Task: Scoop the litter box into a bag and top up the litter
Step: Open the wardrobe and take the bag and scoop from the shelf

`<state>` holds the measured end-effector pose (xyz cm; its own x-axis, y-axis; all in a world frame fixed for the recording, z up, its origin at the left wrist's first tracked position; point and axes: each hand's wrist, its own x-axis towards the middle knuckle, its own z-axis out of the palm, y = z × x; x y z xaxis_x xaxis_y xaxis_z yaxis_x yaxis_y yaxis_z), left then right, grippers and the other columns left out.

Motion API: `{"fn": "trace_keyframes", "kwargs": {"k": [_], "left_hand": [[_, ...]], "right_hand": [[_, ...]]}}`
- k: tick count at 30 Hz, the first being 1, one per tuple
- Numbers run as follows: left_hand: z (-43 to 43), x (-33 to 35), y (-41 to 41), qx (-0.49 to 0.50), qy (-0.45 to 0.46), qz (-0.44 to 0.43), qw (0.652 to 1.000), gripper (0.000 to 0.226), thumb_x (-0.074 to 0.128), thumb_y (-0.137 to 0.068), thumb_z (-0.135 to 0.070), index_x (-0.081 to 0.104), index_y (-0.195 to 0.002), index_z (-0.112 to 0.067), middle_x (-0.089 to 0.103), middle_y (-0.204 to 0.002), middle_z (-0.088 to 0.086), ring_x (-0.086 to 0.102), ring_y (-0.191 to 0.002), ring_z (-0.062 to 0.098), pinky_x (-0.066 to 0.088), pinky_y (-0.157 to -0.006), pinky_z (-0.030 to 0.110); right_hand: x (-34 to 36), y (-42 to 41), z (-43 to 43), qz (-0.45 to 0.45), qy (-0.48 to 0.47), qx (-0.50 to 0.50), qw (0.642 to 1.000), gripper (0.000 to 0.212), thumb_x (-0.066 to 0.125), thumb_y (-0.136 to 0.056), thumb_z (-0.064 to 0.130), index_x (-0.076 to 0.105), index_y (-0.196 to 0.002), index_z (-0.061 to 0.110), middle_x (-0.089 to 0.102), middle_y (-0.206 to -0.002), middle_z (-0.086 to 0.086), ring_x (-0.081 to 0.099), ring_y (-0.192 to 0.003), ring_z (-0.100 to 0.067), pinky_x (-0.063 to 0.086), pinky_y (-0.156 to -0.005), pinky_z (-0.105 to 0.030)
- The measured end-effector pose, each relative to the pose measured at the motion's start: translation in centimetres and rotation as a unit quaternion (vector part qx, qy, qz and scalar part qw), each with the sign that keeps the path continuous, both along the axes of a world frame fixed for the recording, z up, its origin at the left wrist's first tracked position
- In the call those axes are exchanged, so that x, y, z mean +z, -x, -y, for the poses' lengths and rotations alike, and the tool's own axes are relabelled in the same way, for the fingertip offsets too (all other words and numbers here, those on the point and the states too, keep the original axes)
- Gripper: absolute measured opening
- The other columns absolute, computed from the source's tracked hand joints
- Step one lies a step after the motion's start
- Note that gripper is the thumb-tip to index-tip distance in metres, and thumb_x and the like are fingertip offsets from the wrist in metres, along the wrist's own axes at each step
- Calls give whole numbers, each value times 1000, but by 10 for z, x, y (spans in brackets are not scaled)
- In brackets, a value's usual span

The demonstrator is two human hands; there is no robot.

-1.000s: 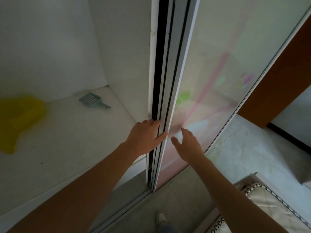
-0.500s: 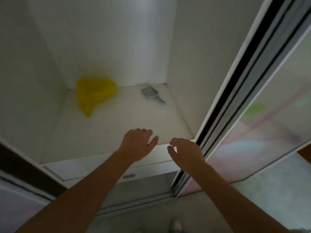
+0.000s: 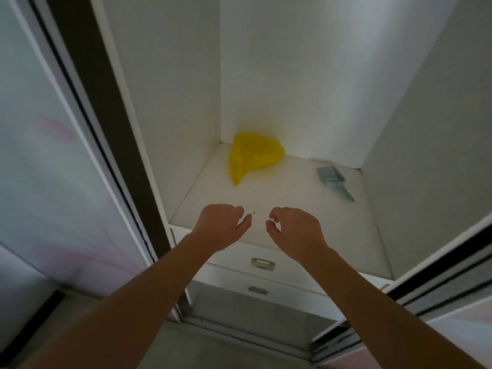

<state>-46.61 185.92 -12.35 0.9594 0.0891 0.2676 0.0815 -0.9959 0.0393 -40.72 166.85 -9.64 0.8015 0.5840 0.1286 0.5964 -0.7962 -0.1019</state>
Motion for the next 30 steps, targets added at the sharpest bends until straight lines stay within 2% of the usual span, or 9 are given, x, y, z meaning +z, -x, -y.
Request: {"fn": "trace_keyframes", "kwargs": {"k": [6, 14, 19, 30], "left_hand": [[-3, -5, -2, 9, -23, -14, 1000, 50, 26, -99, -55, 63, -96, -21, 67, -78, -2, 63, -70, 17, 52, -69, 31], [20, 13, -49, -23, -69, 34, 997, 55, 21, -95, -57, 64, -90, -22, 67, -73, -4, 63, -62, 15, 51, -63, 28], [48, 28, -90, -56, -81, 58, 993, 46, 31, -98, -53, 65, -93, -21, 67, -77, -2, 63, -68, 19, 49, -64, 29], [80, 5, -153, -109, -78, 94, 986, 52, 25, -95, -53, 65, -83, -21, 66, -68, -3, 61, -58, 19, 42, -57, 28]], "right_hand": [[-3, -12, -7, 1, 3, 17, 1000, 32, 42, -100, 45, 62, -119, 30, 69, -110, 10, 65, -99, -14, 53, -85, -30], [2, -54, 29, 28, -21, 4, 999, 32, 41, -100, 44, 63, -118, 28, 69, -108, 9, 64, -96, -13, 53, -83, -30], [6, -87, 58, 48, -41, -20, 998, 33, 41, -100, 44, 63, -116, 27, 69, -104, 8, 63, -91, -13, 53, -81, -29], [-13, -125, 91, 53, 3, -73, 996, 32, 40, -101, 44, 61, -116, 25, 67, -105, 6, 63, -92, -15, 53, -81, -30]]}}
